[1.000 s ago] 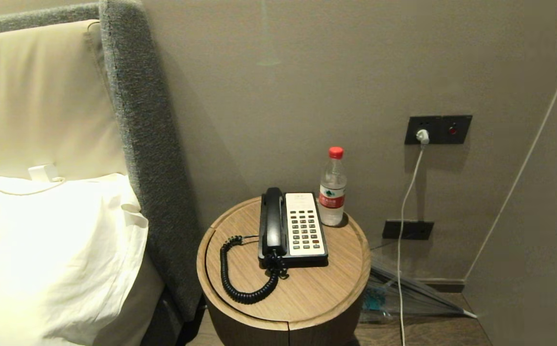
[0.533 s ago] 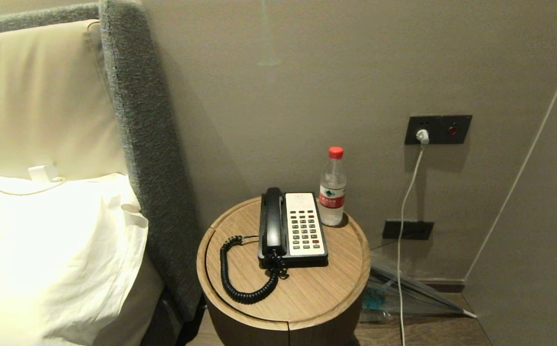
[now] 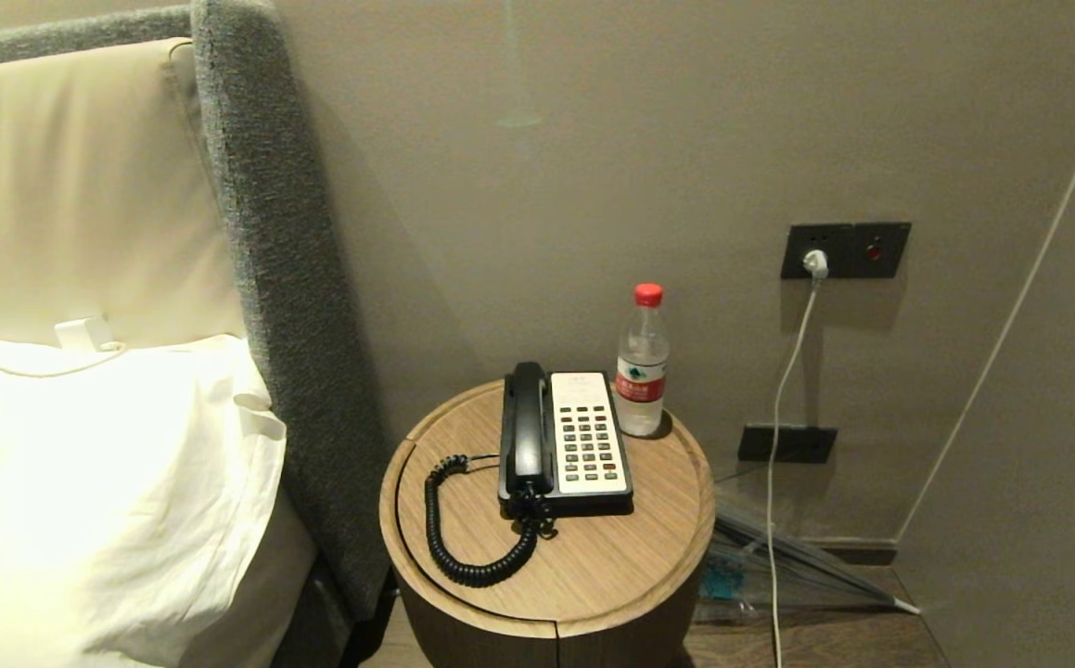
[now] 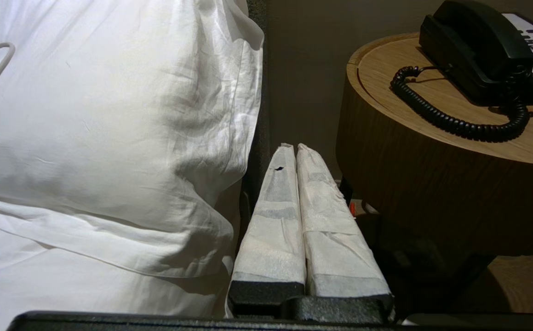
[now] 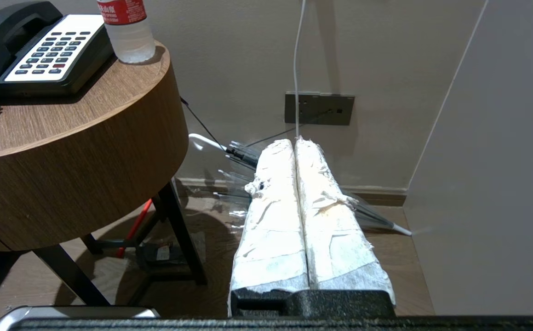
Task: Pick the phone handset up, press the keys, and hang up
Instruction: Pick up the desk phone handset
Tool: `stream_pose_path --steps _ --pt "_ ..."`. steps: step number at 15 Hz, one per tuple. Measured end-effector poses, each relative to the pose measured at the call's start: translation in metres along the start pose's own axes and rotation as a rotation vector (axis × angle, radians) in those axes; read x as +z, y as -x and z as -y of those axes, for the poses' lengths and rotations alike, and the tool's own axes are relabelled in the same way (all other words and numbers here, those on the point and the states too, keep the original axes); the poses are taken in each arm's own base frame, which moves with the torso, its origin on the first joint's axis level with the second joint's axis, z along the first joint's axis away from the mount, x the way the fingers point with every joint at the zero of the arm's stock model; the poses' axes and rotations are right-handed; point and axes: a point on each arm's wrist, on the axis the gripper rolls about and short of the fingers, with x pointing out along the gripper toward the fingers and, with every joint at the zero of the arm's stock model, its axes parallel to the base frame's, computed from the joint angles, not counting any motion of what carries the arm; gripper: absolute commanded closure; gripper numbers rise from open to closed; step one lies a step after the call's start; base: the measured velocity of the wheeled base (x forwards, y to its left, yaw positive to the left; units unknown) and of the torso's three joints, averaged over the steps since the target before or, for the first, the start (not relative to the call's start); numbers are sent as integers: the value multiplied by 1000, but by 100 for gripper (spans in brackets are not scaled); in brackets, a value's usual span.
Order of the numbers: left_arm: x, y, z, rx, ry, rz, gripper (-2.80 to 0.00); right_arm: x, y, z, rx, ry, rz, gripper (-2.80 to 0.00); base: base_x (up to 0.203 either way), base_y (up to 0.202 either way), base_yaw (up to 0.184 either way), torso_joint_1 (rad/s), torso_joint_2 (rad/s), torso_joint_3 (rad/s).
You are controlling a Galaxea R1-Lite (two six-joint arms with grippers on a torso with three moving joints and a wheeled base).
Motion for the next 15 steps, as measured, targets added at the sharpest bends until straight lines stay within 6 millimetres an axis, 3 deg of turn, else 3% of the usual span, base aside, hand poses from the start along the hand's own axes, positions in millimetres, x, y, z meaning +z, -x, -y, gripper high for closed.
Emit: stream_pose_path --steps 15 --pt "1 -1 0 0 13 22 0 0 0 0 0 0 0 0 0 0 0 2 3 -176"
